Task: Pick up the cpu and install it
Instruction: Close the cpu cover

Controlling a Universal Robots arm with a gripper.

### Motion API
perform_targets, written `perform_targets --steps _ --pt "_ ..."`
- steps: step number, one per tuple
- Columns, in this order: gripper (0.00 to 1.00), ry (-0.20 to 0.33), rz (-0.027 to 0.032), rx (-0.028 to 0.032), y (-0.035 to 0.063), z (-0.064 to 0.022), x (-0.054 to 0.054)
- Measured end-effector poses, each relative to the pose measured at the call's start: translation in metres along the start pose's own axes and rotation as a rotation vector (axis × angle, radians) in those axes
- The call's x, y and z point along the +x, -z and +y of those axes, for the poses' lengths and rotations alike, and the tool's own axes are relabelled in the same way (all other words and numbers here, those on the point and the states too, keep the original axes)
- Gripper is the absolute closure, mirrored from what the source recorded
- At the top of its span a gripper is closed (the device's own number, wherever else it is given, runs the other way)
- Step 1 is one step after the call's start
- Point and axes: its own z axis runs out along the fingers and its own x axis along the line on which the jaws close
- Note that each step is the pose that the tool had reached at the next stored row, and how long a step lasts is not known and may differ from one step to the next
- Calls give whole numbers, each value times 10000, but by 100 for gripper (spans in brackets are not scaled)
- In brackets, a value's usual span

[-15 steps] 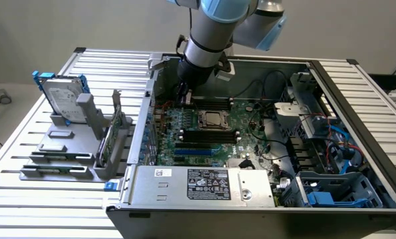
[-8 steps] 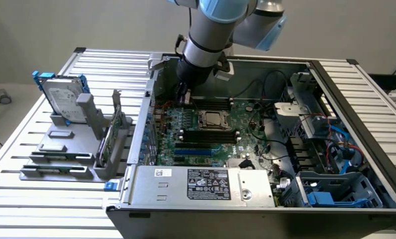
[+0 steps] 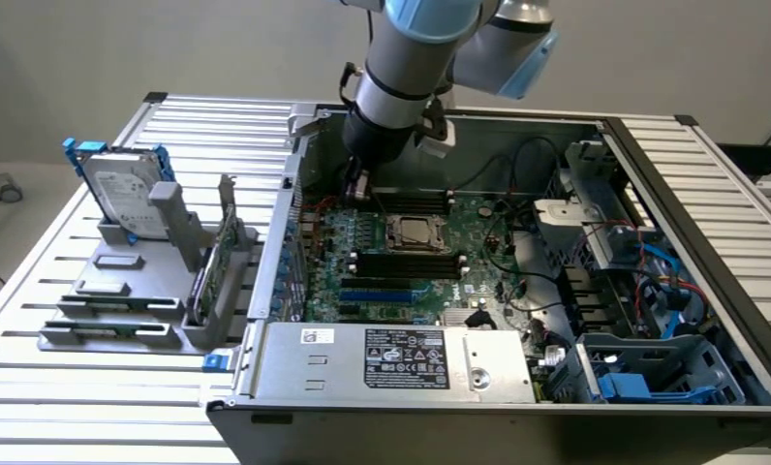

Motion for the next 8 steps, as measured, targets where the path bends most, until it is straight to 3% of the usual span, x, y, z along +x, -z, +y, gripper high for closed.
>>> perform_targets --steps 8 --pt "89 -1158 329 -207 9 -3 2"
